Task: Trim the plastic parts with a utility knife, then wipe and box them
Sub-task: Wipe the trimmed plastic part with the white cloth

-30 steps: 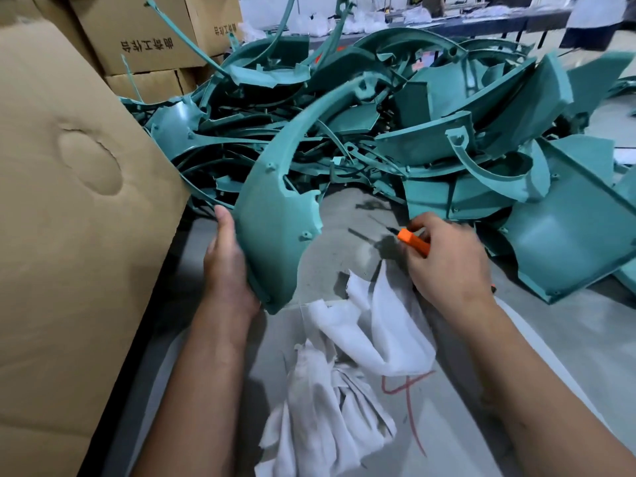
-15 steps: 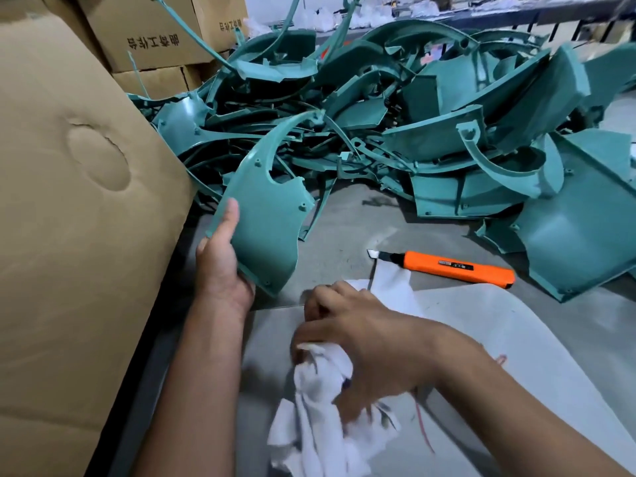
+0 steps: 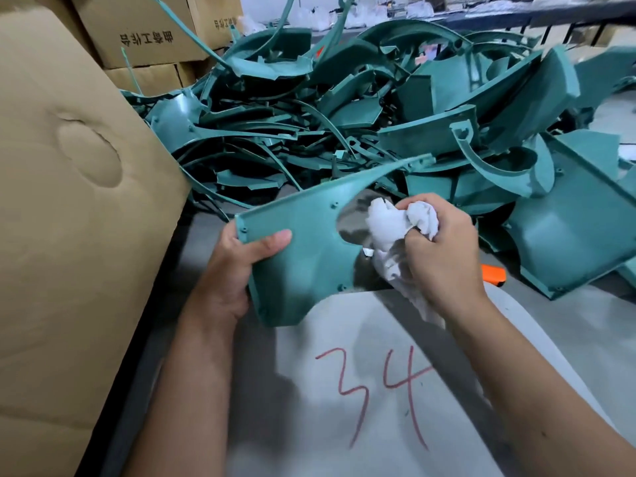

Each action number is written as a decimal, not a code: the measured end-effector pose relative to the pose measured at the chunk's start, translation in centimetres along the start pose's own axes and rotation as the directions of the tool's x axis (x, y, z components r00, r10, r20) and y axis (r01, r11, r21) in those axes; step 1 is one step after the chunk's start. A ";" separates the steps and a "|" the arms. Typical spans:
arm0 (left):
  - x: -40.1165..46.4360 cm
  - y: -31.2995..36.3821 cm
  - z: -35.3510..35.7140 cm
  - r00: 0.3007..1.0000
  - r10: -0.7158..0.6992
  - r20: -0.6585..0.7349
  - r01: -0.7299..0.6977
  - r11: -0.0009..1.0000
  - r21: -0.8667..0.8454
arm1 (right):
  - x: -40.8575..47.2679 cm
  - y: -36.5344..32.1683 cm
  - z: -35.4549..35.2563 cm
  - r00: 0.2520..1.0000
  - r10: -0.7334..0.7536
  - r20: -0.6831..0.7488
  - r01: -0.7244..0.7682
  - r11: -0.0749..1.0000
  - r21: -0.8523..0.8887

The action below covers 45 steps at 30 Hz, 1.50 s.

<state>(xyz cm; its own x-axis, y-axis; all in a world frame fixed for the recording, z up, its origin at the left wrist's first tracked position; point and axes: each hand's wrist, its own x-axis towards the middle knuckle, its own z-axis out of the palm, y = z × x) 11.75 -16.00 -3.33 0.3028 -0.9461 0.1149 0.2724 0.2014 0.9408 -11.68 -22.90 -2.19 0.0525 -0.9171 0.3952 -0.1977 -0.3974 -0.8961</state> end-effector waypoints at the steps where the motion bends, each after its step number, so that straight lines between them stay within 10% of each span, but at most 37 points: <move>1: 0.1 -0.3 0.7 1.000 -0.028 0.008 0.027 0.999 0.046 | 0.1 -0.1 0.1 0.994 0.056 0.092 -0.066 0.992 0.111; 4: 0.4 -1.4 2.1 0.998 -0.052 -0.041 0.056 0.994 0.098 | 0.2 -0.7 -0.1 0.849 0.151 0.506 -0.438 0.738 0.514; 7: 0.7 -1.7 1.6 0.991 -0.002 -0.132 0.011 0.998 0.063 | 0.6 -0.7 -0.6 0.785 0.177 0.594 -0.612 0.375 0.697; 11: 0.5 -1.8 1.2 1.000 -0.004 0.005 0.004 0.997 0.075 | -0.5 -0.5 0.7 0.889 0.131 0.438 -0.306 0.882 0.358; 13: 0.3 -2.0 1.6 0.995 -0.016 0.099 0.009 0.998 0.068 | -1.2 -0.1 1.3 0.899 0.165 0.406 -0.294 0.914 0.280; 17: 0.5 -2.1 2.4 0.999 0.011 0.032 -0.013 0.998 0.054 | -1.2 -0.3 1.4 0.797 0.242 0.553 -0.512 0.757 0.407; 20: 0.9 -2.2 2.7 0.989 0.093 -0.116 -0.076 0.987 0.143 | -0.4 -0.6 0.6 0.622 0.345 0.702 -0.771 0.423 0.475; 22: 1.0 -2.4 2.9 0.974 0.152 -0.171 -0.121 0.976 0.179 | -0.1 -0.6 0.6 0.658 0.345 0.669 -0.751 0.235 0.618; 26: 1.0 -3.2 4.3 0.959 0.202 -0.199 -0.166 0.969 0.180 | -0.4 0.1 1.3 0.839 0.309 0.448 -0.540 0.380 0.750; 35: 0.4 -2.3 3.1 1.000 0.029 0.006 -0.029 0.992 0.126 | -0.4 0.3 0.7 0.885 0.106 0.453 -0.322 0.842 0.432; 45: 0.3 -2.7 6.0 0.948 0.271 -0.167 -0.250 0.959 0.132 | -1.2 0.1 1.8 0.929 0.060 0.364 -0.306 0.678 0.669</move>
<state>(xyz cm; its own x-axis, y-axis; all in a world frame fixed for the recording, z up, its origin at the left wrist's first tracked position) 5.67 -18.35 -3.94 0.5129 -0.8003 0.3104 0.0648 0.3967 0.9157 -9.99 -21.86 -3.09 0.3935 -0.8874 0.2402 0.5047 -0.0099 -0.8633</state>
